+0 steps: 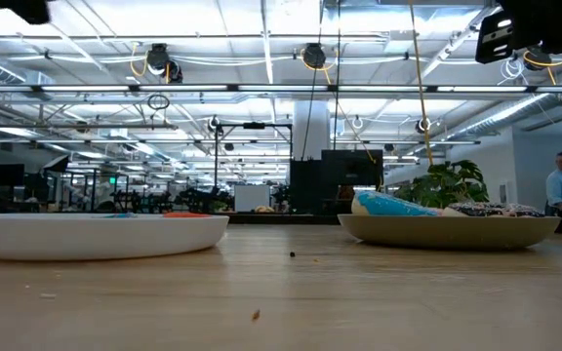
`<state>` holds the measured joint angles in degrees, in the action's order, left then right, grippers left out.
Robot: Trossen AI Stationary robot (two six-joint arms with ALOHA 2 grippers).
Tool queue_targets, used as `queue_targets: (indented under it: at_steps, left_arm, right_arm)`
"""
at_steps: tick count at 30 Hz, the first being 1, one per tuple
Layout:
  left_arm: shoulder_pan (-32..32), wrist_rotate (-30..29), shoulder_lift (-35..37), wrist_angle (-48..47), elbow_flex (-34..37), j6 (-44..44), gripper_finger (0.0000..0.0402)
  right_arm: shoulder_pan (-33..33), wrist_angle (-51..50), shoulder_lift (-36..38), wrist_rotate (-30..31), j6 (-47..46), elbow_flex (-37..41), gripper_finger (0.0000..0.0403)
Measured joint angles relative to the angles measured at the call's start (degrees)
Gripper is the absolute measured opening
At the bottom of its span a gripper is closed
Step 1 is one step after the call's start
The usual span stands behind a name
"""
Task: Pick & Place donuts
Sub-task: Put the small white donut on the white plate
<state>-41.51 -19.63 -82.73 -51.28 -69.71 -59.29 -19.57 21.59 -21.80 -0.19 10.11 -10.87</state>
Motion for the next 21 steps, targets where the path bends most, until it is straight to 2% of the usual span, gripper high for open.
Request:
queue_targets:
  at_steps: [4,10,13,18,21]
  left_arm:
    - [-4.1,1.4,-2.6,1.9,0.0,0.2,0.0239]
    - [-7.9,3.3,-6.3,1.8,-1.8,-9.8,0.0239]
    - [-10.7,5.5,-9.5,1.1,-3.4,-12.0,0.0239]
    - [-13.6,8.6,-14.4,-1.7,-8.0,-19.1,0.0238]
    - [-14.8,12.5,-17.2,-4.2,-12.1,-22.8,0.0224]
  right_arm:
    - [0.0,0.4,0.0,0.0,0.0,0.0,0.0000]
    - [0.0,0.4,0.0,0.0,-0.3,0.0,0.0000]
    - [0.0,0.4,0.0,0.0,-0.4,0.0,0.0000]
    - [0.0,0.3,-0.1,0.0,-0.7,0.0,0.0000]
    - [0.0,0.3,-0.1,0.0,-1.1,0.0,0.0000]
